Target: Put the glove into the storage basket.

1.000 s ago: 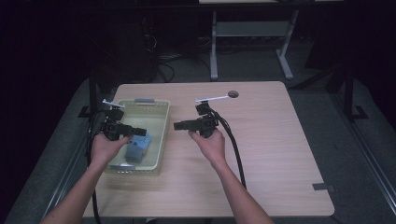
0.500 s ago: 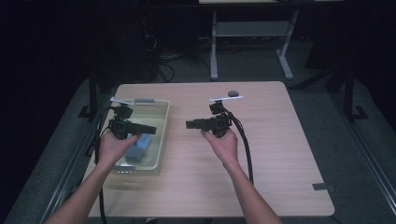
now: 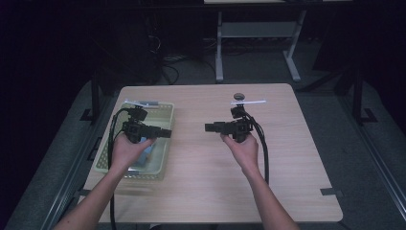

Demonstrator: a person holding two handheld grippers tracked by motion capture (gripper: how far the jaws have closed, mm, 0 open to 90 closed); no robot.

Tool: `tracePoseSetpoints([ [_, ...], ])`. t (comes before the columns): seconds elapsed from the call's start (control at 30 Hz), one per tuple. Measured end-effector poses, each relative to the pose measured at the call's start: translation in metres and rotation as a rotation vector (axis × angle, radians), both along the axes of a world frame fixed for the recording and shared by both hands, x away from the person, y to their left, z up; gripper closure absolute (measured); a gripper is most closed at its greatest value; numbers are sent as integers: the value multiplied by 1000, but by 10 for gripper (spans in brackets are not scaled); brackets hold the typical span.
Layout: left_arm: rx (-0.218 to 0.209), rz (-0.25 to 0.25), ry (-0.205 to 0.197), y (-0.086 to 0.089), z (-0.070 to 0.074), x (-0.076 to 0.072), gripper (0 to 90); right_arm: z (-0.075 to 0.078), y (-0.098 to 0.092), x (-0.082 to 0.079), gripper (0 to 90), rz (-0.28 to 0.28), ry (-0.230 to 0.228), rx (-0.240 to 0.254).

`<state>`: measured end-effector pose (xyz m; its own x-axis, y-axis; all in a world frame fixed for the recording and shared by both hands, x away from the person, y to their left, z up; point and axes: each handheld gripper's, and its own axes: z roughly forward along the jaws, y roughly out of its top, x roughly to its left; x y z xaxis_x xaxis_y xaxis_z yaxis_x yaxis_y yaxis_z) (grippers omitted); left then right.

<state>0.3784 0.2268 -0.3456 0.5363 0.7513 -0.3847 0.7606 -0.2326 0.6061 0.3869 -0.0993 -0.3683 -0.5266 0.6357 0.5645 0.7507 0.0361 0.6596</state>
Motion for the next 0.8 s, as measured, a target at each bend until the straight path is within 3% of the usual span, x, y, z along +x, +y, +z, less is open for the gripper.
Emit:
tracePoseSetpoints([
  [0.5, -14, -64, -29, -39, 1, -7, 322, -5, -37, -7, 440, -57, 6, -10],
  [0.8, -21, -85, -26, -56, -2, -8, 300, -7, -58, -12, 418, -83, 15, -8],
])
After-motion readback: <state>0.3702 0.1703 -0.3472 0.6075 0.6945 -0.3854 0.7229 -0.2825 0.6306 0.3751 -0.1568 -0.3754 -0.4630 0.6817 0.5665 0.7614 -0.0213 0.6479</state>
